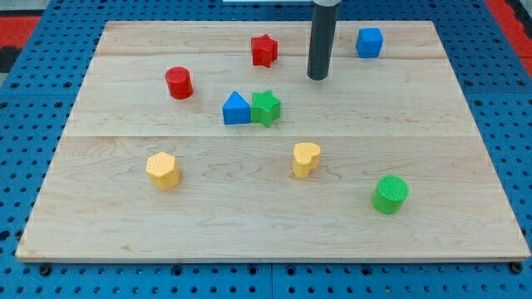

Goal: Move the blue cube into the red star

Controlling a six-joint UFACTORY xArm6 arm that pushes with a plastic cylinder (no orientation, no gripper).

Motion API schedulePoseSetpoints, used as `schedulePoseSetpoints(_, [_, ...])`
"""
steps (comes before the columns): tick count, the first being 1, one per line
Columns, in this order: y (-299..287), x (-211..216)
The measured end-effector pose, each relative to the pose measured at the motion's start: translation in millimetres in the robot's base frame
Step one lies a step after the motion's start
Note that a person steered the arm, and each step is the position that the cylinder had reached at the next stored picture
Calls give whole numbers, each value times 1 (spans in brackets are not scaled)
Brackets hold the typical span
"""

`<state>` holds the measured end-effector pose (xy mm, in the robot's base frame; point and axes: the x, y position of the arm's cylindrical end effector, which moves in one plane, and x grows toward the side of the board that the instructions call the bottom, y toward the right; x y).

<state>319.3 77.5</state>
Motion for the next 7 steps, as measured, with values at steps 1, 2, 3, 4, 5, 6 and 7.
schedulePoseSetpoints(1, [14,-1])
schedulePoseSetpoints(2, [56,7])
schedulePoseSetpoints(3, [86,7])
schedulePoseSetpoints(4, [107,6])
schedulePoseSetpoints(5, [111,-33])
schedulePoseSetpoints(6, [164,-35])
schedulePoseSetpoints(7, [139,-77])
